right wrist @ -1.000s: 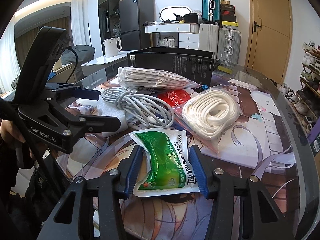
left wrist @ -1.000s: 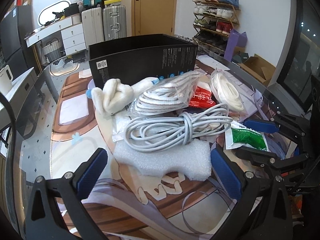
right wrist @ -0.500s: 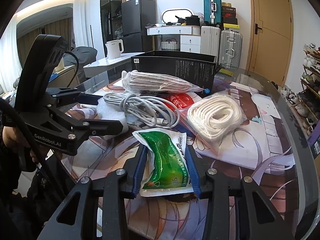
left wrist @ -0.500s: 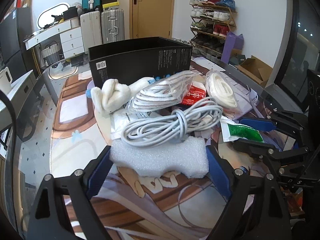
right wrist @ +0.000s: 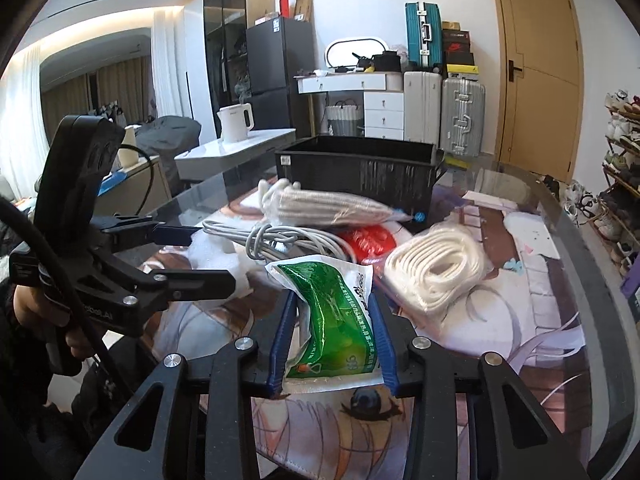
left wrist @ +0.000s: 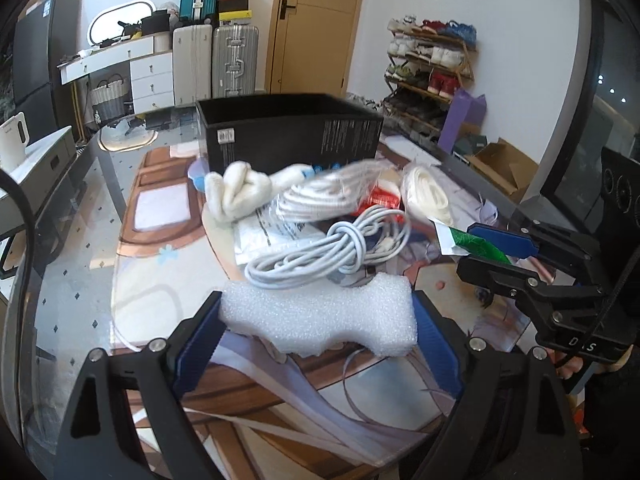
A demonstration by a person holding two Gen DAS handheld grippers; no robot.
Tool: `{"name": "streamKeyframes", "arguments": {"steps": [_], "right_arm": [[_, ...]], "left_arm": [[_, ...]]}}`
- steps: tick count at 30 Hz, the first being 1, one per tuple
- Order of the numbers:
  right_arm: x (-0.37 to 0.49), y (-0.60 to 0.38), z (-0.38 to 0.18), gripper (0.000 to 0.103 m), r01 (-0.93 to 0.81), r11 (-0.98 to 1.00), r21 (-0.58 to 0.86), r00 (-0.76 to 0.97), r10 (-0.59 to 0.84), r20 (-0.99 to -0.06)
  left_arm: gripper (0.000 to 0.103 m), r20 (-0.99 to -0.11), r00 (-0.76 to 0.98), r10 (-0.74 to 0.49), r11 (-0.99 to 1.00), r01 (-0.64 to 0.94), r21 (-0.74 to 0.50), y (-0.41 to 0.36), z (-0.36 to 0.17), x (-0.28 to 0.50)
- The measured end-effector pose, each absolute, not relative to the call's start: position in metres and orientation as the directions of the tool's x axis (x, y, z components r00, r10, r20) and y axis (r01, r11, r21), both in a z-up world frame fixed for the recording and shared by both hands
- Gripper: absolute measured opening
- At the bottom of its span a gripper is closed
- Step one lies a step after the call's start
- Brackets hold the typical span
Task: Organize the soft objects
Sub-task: 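Lift and carry the foam block and green packet over the black box with both tools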
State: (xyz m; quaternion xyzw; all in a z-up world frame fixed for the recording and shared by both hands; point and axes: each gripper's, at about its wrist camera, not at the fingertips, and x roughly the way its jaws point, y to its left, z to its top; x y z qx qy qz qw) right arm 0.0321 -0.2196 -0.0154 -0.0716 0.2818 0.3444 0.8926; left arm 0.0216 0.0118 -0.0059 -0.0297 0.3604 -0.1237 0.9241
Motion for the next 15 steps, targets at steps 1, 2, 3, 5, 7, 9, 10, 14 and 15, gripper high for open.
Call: {"name": "streamKeyframes", "arguments": {"steps": [1, 2, 3, 5, 7, 9, 10, 14, 15], "right_arm": [[0.032, -0.22, -0.014, 0.037, -0.652, 0.755, 0.066, 0.608, 0.573, -0.55], [0.032, -0.22, -0.012, 0.037, -0.65, 0.757, 0.064, 0.611, 0.571, -0.548], [0.033, -0.221, -0.011, 0.037, -0.648, 0.759, 0.063, 0.615, 0.57, -0.545], [0.033, -0.222, -0.008, 0.037, -0.644, 0.763, 0.062, 0.622, 0.569, -0.538], [0.032, -0.224, -0.004, 0.037, -0.639, 0.767, 0.058, 0.632, 0.566, -0.53], [0.033, -0.227, 0.001, 0.037, -0.635, 0.769, 0.066, 0.636, 0.57, -0.521], [0.033, -0.227, 0.002, 0.037, -0.635, 0.769, 0.074, 0.635, 0.574, -0.518], [0.036, -0.23, 0.009, 0.037, -0.621, 0.781, 0.063, 0.656, 0.562, -0.504], [0.037, -0.23, 0.01, 0.037, -0.619, 0.782, 0.065, 0.657, 0.562, -0.502]], "left_arm": [[0.089, -0.652, 0.716, -0.251, 0.967, 0.208, -0.144, 0.013, -0.003, 0.02], [0.089, -0.645, 0.721, -0.255, 0.967, 0.21, -0.148, 0.014, 0.0, 0.019], [0.089, -0.642, 0.724, -0.254, 0.967, 0.208, -0.148, 0.013, 0.001, 0.019], [0.089, -0.631, 0.734, -0.251, 0.968, 0.203, -0.148, 0.015, 0.006, 0.017], [0.089, -0.621, 0.741, -0.257, 0.966, 0.203, -0.157, 0.017, 0.01, 0.016], [0.089, -0.616, 0.741, -0.27, 0.963, 0.211, -0.168, 0.018, 0.015, 0.016], [0.089, -0.608, 0.734, -0.302, 0.953, 0.229, -0.197, 0.02, 0.018, 0.016], [0.089, -0.595, 0.752, -0.282, 0.959, 0.219, -0.178, 0.02, 0.028, 0.016], [0.089, -0.594, 0.754, -0.28, 0.96, 0.216, -0.177, 0.021, 0.029, 0.017]]}}
